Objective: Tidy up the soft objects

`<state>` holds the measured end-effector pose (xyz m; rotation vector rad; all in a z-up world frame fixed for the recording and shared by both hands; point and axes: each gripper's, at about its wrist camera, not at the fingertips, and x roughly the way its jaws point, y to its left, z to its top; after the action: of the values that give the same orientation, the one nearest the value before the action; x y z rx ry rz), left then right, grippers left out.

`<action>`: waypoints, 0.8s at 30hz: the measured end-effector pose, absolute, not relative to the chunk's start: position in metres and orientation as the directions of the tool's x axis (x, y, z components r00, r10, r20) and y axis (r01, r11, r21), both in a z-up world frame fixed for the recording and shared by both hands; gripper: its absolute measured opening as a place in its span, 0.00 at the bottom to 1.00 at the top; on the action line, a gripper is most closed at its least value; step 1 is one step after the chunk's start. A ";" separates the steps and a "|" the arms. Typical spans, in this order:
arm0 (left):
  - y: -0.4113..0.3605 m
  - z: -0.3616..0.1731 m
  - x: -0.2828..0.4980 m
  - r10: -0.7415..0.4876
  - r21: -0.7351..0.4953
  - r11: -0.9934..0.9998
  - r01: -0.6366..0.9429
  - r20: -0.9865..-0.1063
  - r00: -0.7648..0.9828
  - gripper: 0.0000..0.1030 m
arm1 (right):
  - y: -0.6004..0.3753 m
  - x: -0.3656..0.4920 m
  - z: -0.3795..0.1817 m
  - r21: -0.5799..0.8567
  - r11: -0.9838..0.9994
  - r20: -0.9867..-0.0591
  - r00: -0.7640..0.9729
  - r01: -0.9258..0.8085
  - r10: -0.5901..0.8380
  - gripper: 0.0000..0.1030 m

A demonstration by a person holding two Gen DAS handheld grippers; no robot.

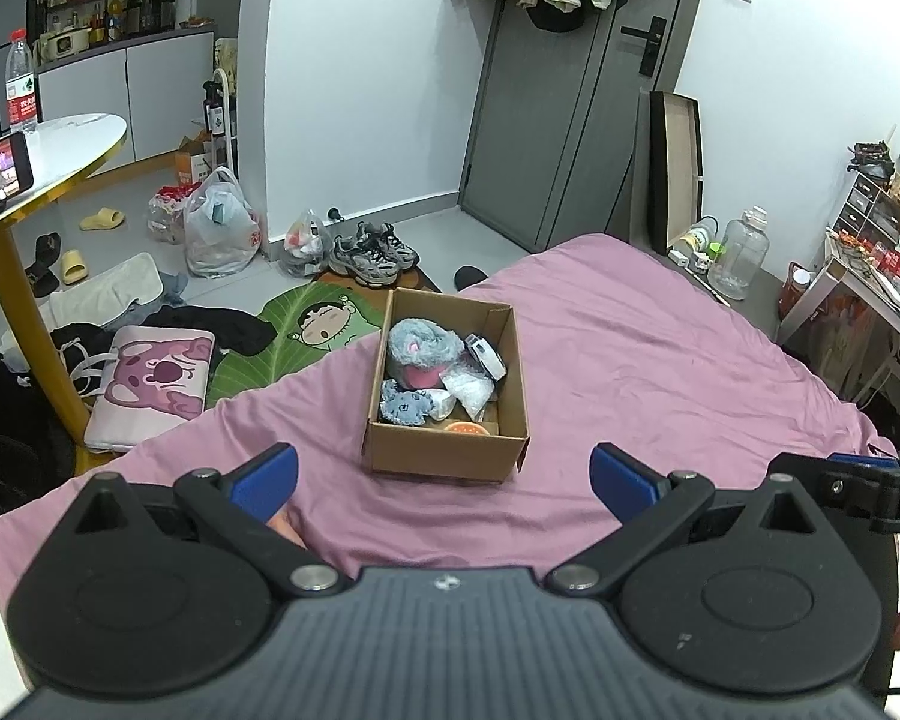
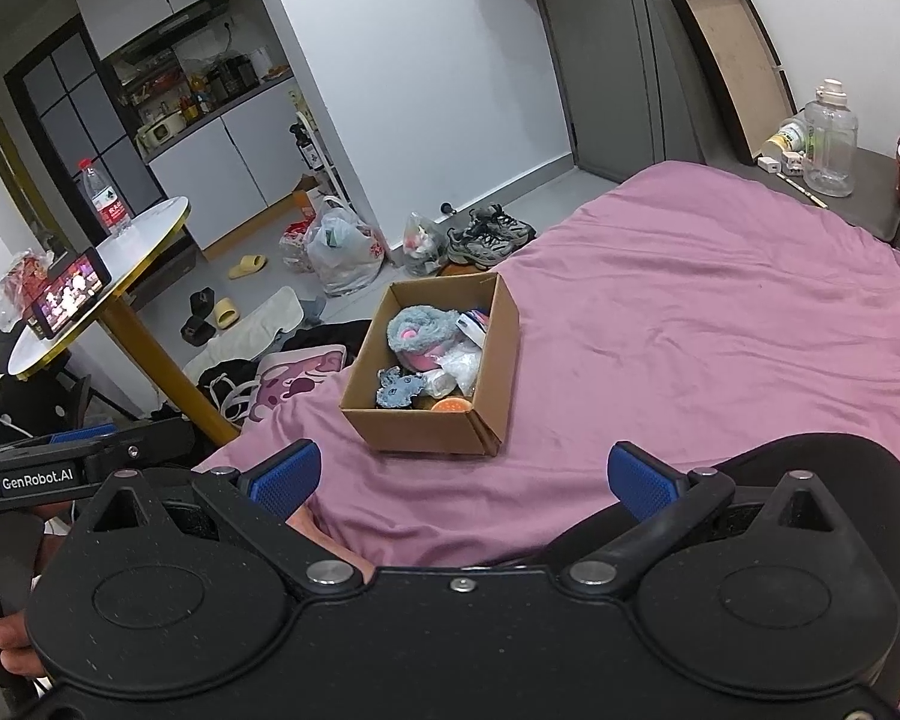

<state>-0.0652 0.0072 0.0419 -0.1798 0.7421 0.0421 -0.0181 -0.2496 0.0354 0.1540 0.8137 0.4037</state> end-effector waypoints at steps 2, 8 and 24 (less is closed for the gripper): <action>0.007 0.042 -0.065 -0.026 -0.149 0.984 -0.101 -0.675 0.738 1.00 | -0.249 -0.018 0.036 0.285 0.914 -0.675 0.616 -0.289 0.406 1.00; 0.007 0.039 -0.064 -0.026 -0.153 0.982 -0.106 -0.677 0.736 1.00 | -0.249 -0.018 0.036 0.283 0.914 -0.675 0.616 -0.290 0.405 1.00; 0.010 0.039 -0.066 -0.006 -0.141 0.982 -0.123 -0.678 0.735 1.00 | -0.249 -0.017 0.036 0.283 0.915 -0.676 0.617 -0.286 0.402 1.00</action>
<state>-0.0663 0.0099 0.0388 -0.1813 0.7437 0.0648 -0.0167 -0.2488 0.0356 0.1531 0.8149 0.3976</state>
